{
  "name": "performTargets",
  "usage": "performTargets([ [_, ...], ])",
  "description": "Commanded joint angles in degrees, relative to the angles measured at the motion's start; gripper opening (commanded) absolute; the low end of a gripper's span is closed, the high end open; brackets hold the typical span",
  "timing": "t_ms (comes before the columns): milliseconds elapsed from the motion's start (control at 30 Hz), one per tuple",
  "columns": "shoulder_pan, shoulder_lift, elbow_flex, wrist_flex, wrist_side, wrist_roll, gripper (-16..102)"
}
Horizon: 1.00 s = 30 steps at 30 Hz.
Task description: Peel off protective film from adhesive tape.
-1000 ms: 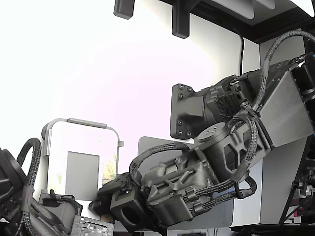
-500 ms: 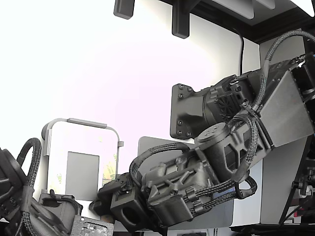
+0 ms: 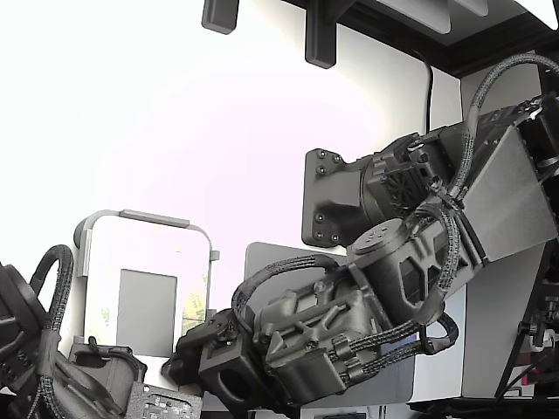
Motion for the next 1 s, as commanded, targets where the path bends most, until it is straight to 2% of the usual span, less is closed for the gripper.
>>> performTargets([
  [0, -0.2, 1.6, -1.2, -0.2, -0.4, 0.3, -10],
  [967, 0.5, 1.6, -1.0, -0.5, -1.6, 1.6, -10],
])
